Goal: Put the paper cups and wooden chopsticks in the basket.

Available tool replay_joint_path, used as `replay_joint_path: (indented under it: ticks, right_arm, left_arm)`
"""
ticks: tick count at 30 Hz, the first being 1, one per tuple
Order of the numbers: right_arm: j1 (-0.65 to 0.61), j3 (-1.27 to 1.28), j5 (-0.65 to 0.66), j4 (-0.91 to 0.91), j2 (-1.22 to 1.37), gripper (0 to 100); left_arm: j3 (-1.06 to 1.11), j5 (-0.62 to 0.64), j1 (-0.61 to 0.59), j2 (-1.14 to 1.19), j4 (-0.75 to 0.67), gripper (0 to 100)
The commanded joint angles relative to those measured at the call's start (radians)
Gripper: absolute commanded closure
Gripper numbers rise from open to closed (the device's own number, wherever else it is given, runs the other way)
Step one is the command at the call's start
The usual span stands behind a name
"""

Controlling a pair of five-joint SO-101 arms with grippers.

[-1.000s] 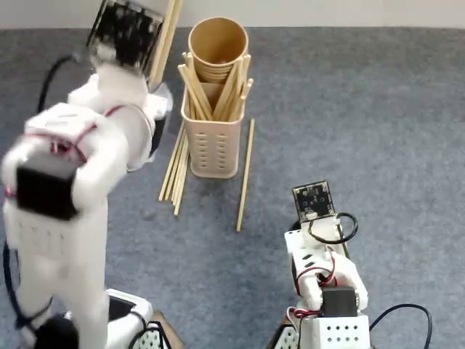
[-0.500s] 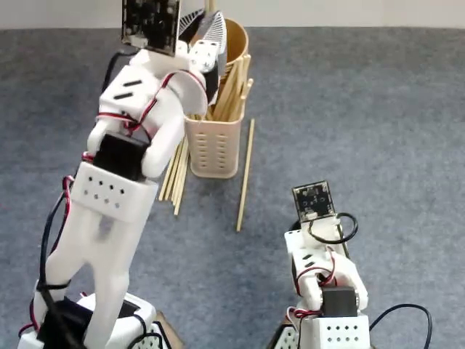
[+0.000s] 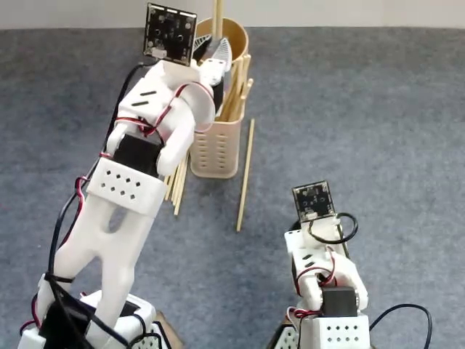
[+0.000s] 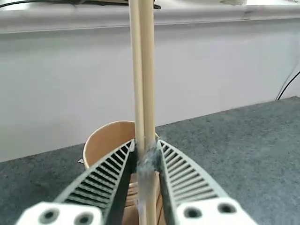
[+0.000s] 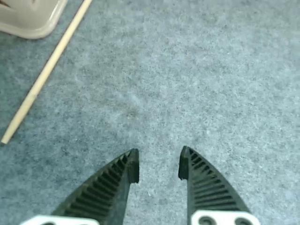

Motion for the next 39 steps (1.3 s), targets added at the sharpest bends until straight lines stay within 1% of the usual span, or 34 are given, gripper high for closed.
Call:
replay_joint_path:
  ticks: [1,9,13,15,20,23,25,28,31,33,35,39]
  right_arm:
    - [-0.012,0.004,-0.002,-0.024,-0.012,85.0]
    - [-0.012,0.004,-0.002,-0.024,-0.012,85.0]
    - [-0.012,0.004,-0.002,-0.024,-0.012,85.0]
    - [-0.012,0.004,-0.002,-0.024,-0.012,85.0]
    - [-0.012,0.004,-0.002,-0.024,-0.012,85.0]
    - [-0.012,0.004,-0.002,-0.024,-0.012,85.0]
    - [-0.012,0.004,-0.002,-0.024,-0.012,85.0]
    - [-0.012,0.013,-0.002,-0.025,-0.012,85.0]
    - [-0.012,0.028,-0.002,-0.025,-0.012,85.0]
    - [-0.012,0.028,-0.002,-0.025,-0.012,85.0]
    - [-0.012,0.028,-0.002,-0.025,-0.012,85.0]
    - [-0.012,0.028,-0.002,-0.025,-0.012,85.0]
  left_arm:
    - [-0.005,0.005,-0.010,-0.012,-0.025,92]
    - [-0.004,0.005,-0.012,-0.012,-0.025,91]
    - [-0.002,0.006,-0.018,-0.012,-0.025,83]
    - [-0.005,0.006,-0.030,-0.012,-0.025,84]
    - [-0.010,0.006,-0.077,-0.012,-0.025,86]
    - [-0.018,0.006,-0.156,-0.022,-0.021,86]
    - [-0.021,0.006,-0.259,-0.038,0.040,86]
    - [-0.036,0.003,-0.404,-0.031,0.222,86]
    - [-0.035,0.000,-0.495,0.039,0.373,86]
    - [-0.033,-0.055,-0.516,0.119,0.439,86]
    - [-0.031,-0.135,-0.504,0.222,0.479,86]
    - [-0.062,-0.236,-0.407,0.435,0.534,86]
